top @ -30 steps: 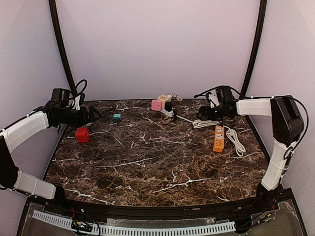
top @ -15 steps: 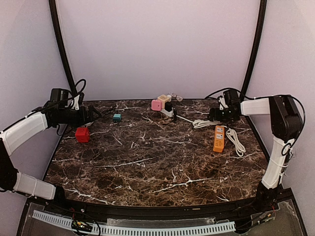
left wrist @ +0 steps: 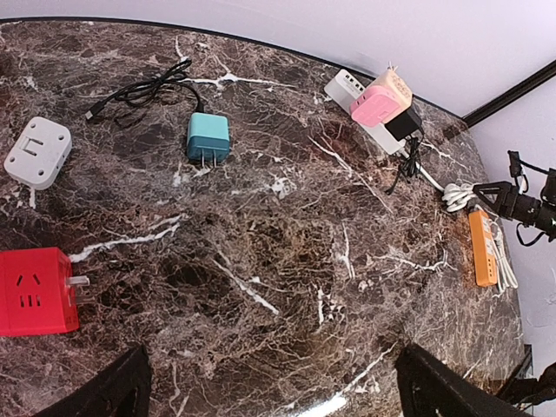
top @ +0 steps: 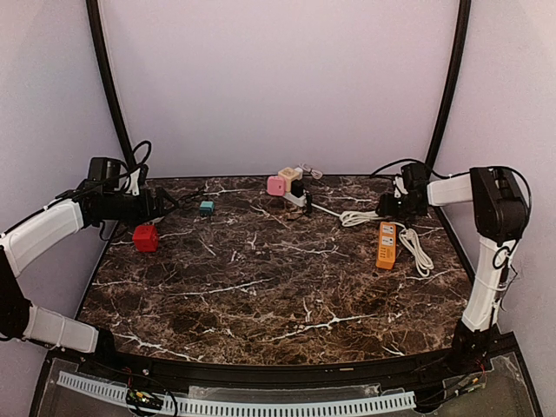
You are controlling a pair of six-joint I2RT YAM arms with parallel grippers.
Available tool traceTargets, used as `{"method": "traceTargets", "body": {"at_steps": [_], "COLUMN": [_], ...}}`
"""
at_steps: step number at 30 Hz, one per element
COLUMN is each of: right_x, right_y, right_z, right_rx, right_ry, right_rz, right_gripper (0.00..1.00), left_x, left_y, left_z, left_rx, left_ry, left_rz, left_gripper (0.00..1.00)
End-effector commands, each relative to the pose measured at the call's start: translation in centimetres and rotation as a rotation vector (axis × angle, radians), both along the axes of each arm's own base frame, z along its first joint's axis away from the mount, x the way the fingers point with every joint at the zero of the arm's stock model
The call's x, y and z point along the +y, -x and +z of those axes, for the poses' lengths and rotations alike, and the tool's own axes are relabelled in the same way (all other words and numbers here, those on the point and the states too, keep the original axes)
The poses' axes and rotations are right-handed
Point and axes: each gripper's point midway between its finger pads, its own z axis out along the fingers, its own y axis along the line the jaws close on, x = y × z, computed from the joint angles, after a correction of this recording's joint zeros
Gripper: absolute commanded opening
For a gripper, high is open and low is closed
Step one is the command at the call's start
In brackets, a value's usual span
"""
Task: Pull the plug off the socket
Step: Move the socket to the center of the board.
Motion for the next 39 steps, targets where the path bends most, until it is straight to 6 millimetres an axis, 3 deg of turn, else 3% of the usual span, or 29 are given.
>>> {"method": "traceTargets", "body": {"at_steps": [1, 9, 16, 25, 31, 39], "right_x": [1.1, 1.5, 2.3, 4.0, 7.8, 13.5], "right_y": [-0.2, 0.2, 0.4, 1.3, 3.6, 7.8], "right_z": [-1.1, 1.8, 4.1, 9.4, 12.8, 14.3], "right_rx": [0.022, -0.044, -0.094, -0.186, -0.239, -0.241], "right_ry": [-0.040, -0.065, -0.101, -0.178, -0.233, -0.272], "right_rz": [0.038, 0.063, 0.094, 0.145, 0.230, 0.356], "right_gripper": [0.64, 0.35, 0.01, 0.00, 0.00, 0.00], "left_x": [0.0, -0.1, 0.0, -0.2, -0.3, -0.3], "left_y": [0.7, 0.7, 0.7, 0.6, 0.5, 0.6], "left_z": [0.0, -0.5, -0.5, -0.8, -0.8, -0.9], "left_rx": [-0.005, 0.001, -0.001, 0.004, 0.002, 0.005], "left_ry": [-0.010, -0.002, -0.002, 0.006, 0.011, 0.017], "left_rz": [-0.005, -0.005, -0.004, -0.007, -0.011, -0.010], "left_gripper": [0.99, 0.99, 0.99, 0.99, 0.99, 0.99]}}
